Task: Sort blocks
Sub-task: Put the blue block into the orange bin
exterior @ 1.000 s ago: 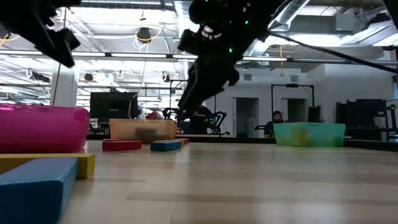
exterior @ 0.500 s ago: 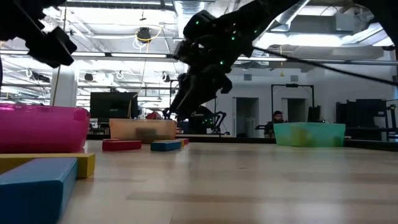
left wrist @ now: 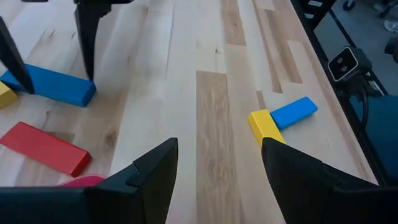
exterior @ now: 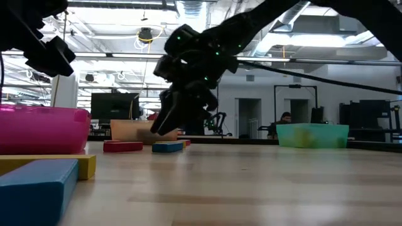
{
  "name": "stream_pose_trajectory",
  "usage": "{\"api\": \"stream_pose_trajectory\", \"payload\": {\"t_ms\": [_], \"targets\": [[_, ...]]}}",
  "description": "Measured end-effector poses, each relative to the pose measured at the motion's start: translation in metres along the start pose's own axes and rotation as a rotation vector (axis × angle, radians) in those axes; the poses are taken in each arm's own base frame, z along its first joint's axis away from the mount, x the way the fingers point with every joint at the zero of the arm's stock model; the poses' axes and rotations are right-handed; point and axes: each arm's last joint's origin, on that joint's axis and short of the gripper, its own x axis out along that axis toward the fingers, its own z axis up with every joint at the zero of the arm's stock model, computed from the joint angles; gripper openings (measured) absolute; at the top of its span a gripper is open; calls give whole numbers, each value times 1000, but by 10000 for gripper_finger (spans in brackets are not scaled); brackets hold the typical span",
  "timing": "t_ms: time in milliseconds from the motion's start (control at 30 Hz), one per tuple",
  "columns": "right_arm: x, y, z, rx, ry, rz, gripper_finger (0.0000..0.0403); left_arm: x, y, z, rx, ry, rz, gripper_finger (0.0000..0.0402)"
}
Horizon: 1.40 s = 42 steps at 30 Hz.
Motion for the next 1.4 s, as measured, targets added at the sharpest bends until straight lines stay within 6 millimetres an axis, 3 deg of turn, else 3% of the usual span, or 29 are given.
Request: {"api": "stream_pose_trajectory", "payload": {"t_ms": [833,1133,1400], "targets": [[-8,-5,-18,241,125,62,260,11,-5,-5,37,27,7,229],[-13,12,-22,393,273,111,260,11,-5,-5,66,27,6,229],[-25,31,-4,414,278,122,260,11,-5,-5,79,29,3,229]]}}
